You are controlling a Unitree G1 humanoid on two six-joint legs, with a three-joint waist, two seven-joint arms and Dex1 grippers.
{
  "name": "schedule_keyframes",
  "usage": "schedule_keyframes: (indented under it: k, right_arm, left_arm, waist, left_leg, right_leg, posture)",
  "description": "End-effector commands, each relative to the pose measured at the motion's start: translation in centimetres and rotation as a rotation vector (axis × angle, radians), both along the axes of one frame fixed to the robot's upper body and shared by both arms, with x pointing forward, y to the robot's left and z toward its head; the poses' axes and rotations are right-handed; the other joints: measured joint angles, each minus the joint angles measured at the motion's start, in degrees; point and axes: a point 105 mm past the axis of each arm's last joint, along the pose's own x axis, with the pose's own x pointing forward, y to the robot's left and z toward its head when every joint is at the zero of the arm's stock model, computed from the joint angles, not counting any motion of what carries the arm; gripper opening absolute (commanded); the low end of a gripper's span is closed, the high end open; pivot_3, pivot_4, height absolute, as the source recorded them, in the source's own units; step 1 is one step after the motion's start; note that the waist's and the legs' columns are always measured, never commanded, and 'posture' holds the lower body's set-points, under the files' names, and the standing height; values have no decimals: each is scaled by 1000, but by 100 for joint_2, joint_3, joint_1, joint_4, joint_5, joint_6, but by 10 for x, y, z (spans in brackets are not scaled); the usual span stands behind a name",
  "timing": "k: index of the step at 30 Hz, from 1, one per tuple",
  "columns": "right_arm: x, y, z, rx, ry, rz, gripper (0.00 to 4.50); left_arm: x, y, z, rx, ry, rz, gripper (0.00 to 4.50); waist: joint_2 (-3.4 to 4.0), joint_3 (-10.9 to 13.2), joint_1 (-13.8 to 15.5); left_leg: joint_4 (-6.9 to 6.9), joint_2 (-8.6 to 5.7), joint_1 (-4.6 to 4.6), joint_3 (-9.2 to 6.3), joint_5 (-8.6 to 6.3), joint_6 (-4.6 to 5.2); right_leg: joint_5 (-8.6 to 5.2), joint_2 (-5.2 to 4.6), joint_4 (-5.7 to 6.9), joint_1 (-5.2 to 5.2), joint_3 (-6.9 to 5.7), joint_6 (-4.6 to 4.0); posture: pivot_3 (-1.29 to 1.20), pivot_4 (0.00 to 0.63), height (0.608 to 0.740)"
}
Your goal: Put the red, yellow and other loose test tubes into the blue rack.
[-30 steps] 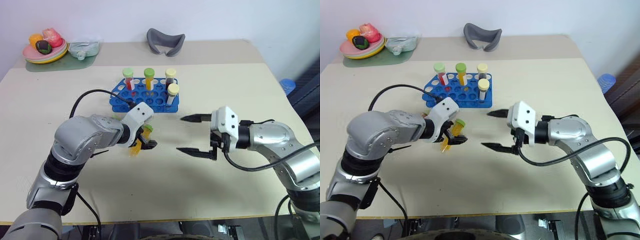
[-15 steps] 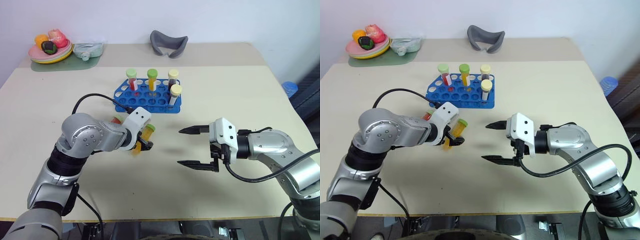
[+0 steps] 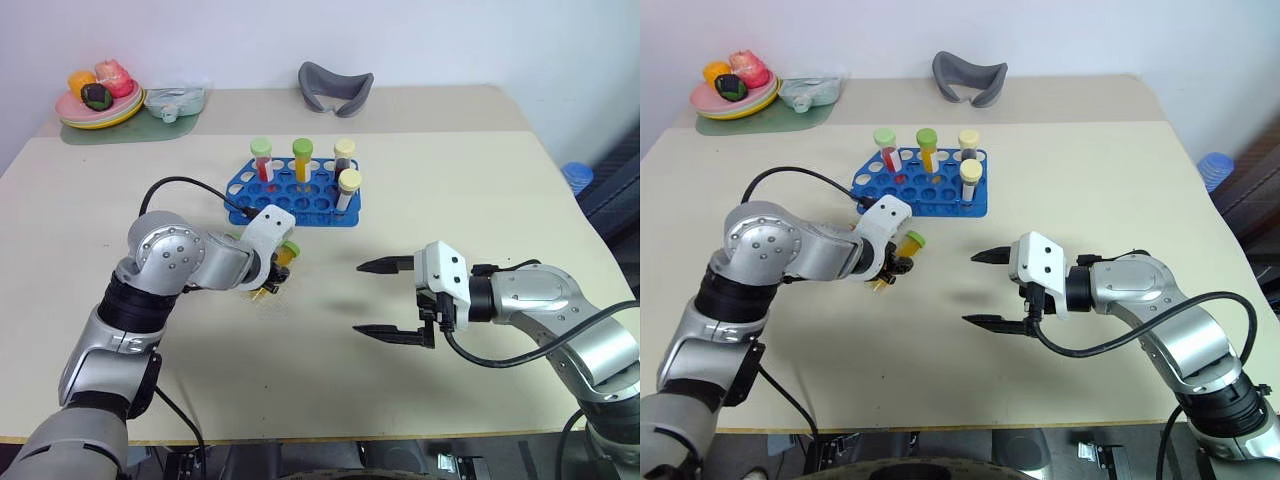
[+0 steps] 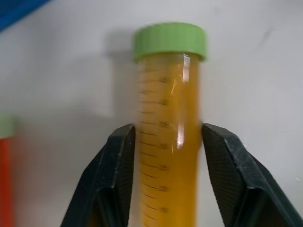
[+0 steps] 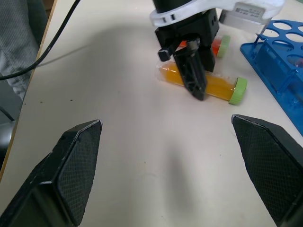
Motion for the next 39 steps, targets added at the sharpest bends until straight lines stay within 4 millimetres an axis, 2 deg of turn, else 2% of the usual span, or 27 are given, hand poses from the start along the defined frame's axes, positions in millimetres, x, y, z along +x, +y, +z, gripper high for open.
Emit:
schedule_keyframes:
  k: [1, 25, 29, 30, 36, 39]
  right_arm:
    - [-4, 4, 6, 9, -33, 21, 4500]
    - [-5, 3, -1, 4, -39, -2, 4500]
    - [-5, 4, -1, 4, -40, 2, 4500]
    - [-5, 4, -1, 4, -41, 3, 4500]
    - [-5, 5, 0, 4, -42, 4, 4500]
    - [-5, 4, 0, 3, -43, 2, 4500]
  left_arm:
    - [5, 10, 1, 56, -6, 25, 2184]
    - [11, 16, -4, 99, 24, 32, 2184]
    - [13, 18, -2, 102, 12, 45, 941]
    - [13, 19, -1, 102, 9, 46, 822]
    - [15, 19, 6, 101, -17, 42, 822]
    - [15, 18, 18, 80, -65, 28, 822]
  waist:
    - [0, 0, 2]
    - [1, 0, 0]
    - [0, 0, -4]
    - [0, 0, -4]
    - [0, 0, -5]
    - [-1, 1, -7]
  left_leg:
    - [0, -1, 0, 0, 0, 0]
    - [0, -1, 0, 0, 3, -5]
    - [0, 0, 0, 0, 3, -5]
    - [-1, -1, 0, 0, 3, -5]
    - [-1, 0, 0, 0, 2, -3]
    - [-1, 0, 0, 0, 2, -3]
  right_leg:
    - [0, 0, -1, 0, 0, 0]
    - [0, 0, 0, 2, 0, 0]
    - [0, 0, 0, 1, 0, 0]
    - [0, 0, 0, 1, 0, 0]
    - [0, 0, 0, 0, 0, 0]
    - [0, 0, 0, -1, 0, 0]
  posture:
    - [0, 150, 740]
    - [0, 150, 740]
    - [0, 150, 740]
    - [0, 150, 740]
    - [0, 150, 740]
    - [0, 150, 740]
